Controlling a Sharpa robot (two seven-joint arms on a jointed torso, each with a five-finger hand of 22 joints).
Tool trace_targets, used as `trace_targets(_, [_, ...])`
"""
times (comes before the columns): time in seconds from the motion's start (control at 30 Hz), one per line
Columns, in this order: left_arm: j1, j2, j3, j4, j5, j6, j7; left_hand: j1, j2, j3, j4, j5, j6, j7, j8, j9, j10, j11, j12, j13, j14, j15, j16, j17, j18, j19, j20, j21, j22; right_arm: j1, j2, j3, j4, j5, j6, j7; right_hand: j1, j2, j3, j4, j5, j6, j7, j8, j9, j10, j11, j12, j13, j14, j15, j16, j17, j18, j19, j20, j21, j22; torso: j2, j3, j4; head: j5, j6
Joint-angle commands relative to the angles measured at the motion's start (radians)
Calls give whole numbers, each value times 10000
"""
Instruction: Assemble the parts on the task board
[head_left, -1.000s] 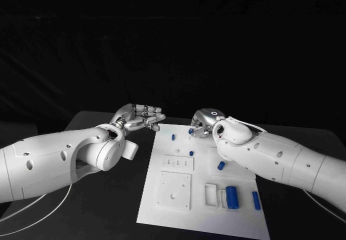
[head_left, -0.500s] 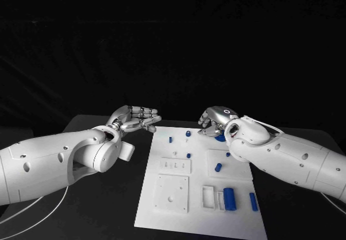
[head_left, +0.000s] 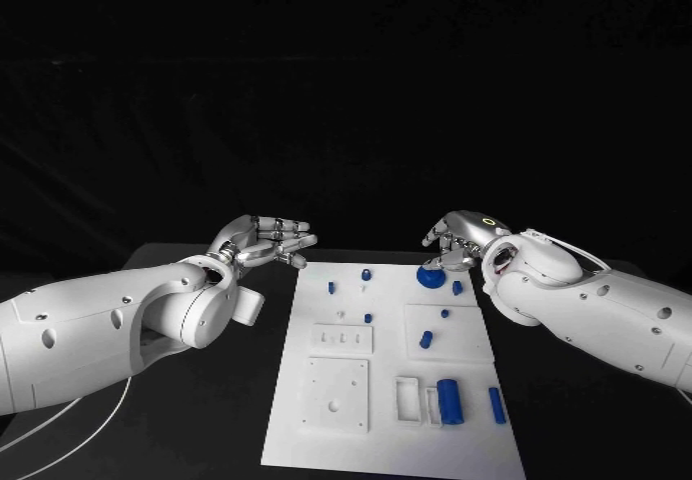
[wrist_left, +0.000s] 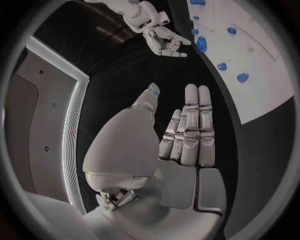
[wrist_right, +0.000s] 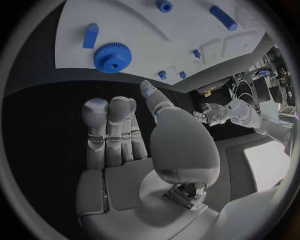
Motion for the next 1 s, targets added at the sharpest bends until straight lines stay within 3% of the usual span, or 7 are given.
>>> trace_targets(0.03, [29, -4, 10, -45, 56, 216, 190, -16, 127, -13, -98, -46, 25, -90, 19, 13, 5, -99, 9, 1, 40, -54, 71, 25, -208, 11, -70, 80, 26, -7, -21, 13, -125, 477, 716, 176, -171, -125, 36, 66, 467, -200, -2, -12, 12, 402, 63, 1827, 1601, -92, 51, 842, 1360, -13, 546, 86, 653, 531, -33, 54, -44, -8, 0])
trace_targets(0.1, [29, -10, 9, -69, 56, 223, 193, -36, 147, -30, -144, -40, 21, -109, 15, 12, 3, -114, 5, 0, 48, -73, 114, 49, -224, 8, -94, 124, 54, -9, -25, 16, -189, 451, 822, 149, -157, -146, 61, 126, 601, -313, 11, -19, 8, 630, 77, 2461, 2120, -38, 71, 1094, 1941, 12, 562, 113, 900, 762, -29, 72, -36, 7, -1])
trace_targets(0.23, [28, -35, 9, -92, 57, 237, 193, -45, 157, -33, -171, -40, 33, -126, 17, 13, 3, -136, 6, 0, 85, -103, 184, 83, -230, 31, -122, 187, 90, -10, 23, 19, -375, 377, 929, 121, -118, -169, 81, 206, 626, -366, 24, -24, 13, 745, 93, 2759, 2401, 10, 83, 1050, 2286, 21, 569, 141, 961, 955, -21, 64, -37, 18, 20])
trace_targets(0.27, [28, -47, 8, -84, 60, 236, 189, -45, 157, -33, -171, -40, 33, -126, 17, 13, 3, -136, 6, 0, 85, -103, 184, 83, -230, 31, -122, 187, 90, -12, 53, 20, -434, 366, 930, 113, -112, -170, 91, 213, 631, -349, 25, -26, 9, 718, 98, 2712, 2385, 30, 88, 968, 2336, 6, 563, 147, 917, 1001, -22, 55, -50, 108, 40])
trace_targets(0.43, [28, -73, 8, -42, 95, 237, 183, -90, 116, -30, -122, -54, -74, -75, 12, 9, -14, -116, 5, 0, 55, -90, 219, 100, -237, 6, -119, 213, 109, -42, 142, 20, -623, 319, 945, 59, -122, -177, 84, 220, 611, -401, 41, -29, 5, 703, 108, 2682, 2375, 45, 90, 930, 2400, 5, 577, 143, 877, 1041, -14, 47, -43, 62, 89])
trace_targets(0.8, [28, -107, 7, 2, 114, 247, 194, -75, 112, -16, -104, -60, -69, -105, 13, 8, -23, -132, 7, 0, 30, -97, 245, 109, -241, -22, -120, 232, 122, -206, 294, 21, -976, 326, 975, 100, -137, -149, -86, 321, 565, -400, 92, -24, 7, 618, 164, 2539, 2269, 62, 130, 836, 2480, 22, 595, 182, 787, 1128, -30, 46, -24, 45, -103])
trace_targets(1.0, [28, -126, 7, -4, 114, 240, 196, -60, 96, -9, -93, -57, -93, -103, 11, 7, -43, -132, 7, 0, 15, -97, 260, 112, -242, -34, -122, 250, 133, -295, 404, 21, -1186, 376, 910, 156, -151, -138, -117, 360, 574, -407, 107, -26, 5, 611, 180, 2533, 2256, 70, 141, 826, 2501, 28, 599, 191, 759, 1147, -14, 62, -14, 0, -139])
